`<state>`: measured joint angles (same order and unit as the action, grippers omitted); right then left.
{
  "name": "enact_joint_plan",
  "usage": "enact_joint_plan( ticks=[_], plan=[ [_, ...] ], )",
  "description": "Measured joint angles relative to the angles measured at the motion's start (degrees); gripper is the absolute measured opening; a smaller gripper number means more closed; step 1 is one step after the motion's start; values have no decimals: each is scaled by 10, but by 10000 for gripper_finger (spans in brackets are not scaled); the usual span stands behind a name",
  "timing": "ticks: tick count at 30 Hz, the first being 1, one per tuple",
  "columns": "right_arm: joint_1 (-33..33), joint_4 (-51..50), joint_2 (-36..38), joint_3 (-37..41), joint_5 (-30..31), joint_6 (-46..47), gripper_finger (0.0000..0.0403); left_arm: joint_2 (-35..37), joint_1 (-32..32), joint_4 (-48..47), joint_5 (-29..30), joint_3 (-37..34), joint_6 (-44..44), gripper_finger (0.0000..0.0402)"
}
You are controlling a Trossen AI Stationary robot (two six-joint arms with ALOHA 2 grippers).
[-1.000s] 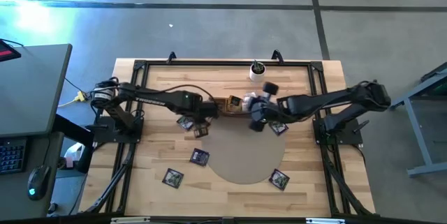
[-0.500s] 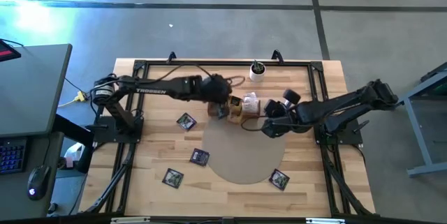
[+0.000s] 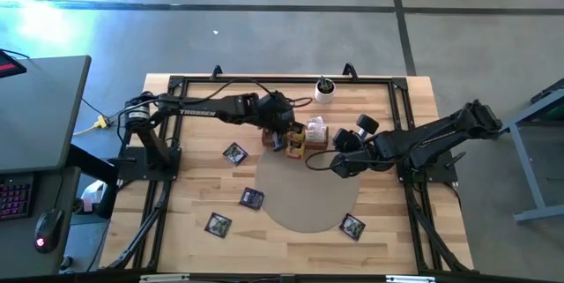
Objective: Pick & Place Tea
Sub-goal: Put the yellow tea bag into the middle section of the wooden organizer
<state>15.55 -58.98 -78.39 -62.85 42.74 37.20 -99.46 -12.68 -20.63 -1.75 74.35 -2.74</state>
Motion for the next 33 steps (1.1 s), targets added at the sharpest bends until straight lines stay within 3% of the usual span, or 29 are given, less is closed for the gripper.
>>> enact_joint_plan(
  ticks=[11,16,22,33],
  plan=[
    [0,4,0,0,4,-1,8,-13,9,4,-24,0,-17,173],
    [0,6,0,0,3,-1,3,-57,19,6,-17,-1,-17,181],
    [0,8,0,0,4,-1,6,-101,20,7,40,-1,-19,182],
    [0,10,0,-1,4,-1,3,-108,24,8,22,0,-19,180]
  ],
)
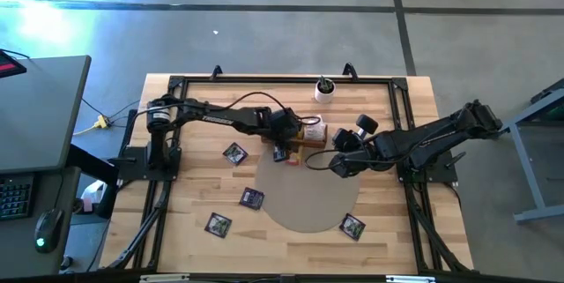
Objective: Pick & Place Tea
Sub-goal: Put the yellow tea bag into the middle section of the wooden organizer
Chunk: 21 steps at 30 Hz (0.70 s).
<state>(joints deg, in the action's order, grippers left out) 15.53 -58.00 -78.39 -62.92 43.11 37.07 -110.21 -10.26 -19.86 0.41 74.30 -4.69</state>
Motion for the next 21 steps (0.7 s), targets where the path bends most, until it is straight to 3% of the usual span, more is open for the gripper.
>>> enact_joint_plan(
  ticks=[11,17,21],
  plan=[
    [0,1,0,0,0,0,2,3,6,-2,-5,0,20,78],
    [0,4,0,0,0,0,8,33,14,-68,105,32,24,82],
    [0,7,0,0,1,0,4,34,21,-122,77,74,32,109]
  ],
)
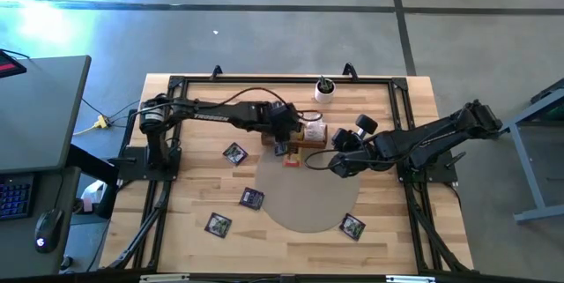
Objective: Pick & Place Tea
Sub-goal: Put the yellow tea bag into the middle section of the wooden organizer
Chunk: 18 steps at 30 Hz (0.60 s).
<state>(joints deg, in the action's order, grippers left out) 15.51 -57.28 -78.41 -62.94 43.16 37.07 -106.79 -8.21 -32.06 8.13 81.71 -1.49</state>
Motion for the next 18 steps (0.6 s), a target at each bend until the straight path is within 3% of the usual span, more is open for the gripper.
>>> enact_joint_plan(
  ticks=[5,9,18],
  plan=[
    [0,16,0,0,-13,0,3,-2,34,-16,-99,3,99,131],
    [-3,83,-3,31,-29,-49,2,-23,70,-22,-75,-19,131,133],
    [-102,414,-3,151,-311,-278,1,-23,85,-19,-14,-87,154,133]
  ],
)
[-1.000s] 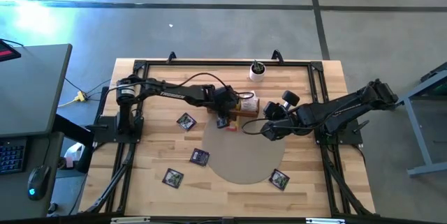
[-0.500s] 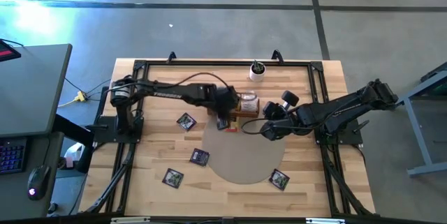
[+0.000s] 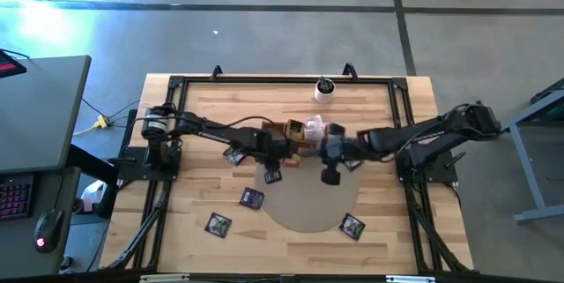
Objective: Pick & Place Tea
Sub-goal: Put the yellow tea bag into the middle section of the wooden organizer
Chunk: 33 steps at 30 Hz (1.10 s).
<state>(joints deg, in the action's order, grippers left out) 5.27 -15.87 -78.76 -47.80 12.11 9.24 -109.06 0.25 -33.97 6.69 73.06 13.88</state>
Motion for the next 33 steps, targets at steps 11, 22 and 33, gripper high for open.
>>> enact_joint_plan(
  ticks=[11,22,33],
  plan=[
    [-73,113,-11,79,-61,36,0,11,-46,11,-38,-64,-17,133],
    [-68,110,-153,35,-118,52,0,5,-43,114,-106,-56,14,133],
    [-63,-9,-150,-6,-92,85,0,5,-30,83,-68,-49,25,133]
  ],
)
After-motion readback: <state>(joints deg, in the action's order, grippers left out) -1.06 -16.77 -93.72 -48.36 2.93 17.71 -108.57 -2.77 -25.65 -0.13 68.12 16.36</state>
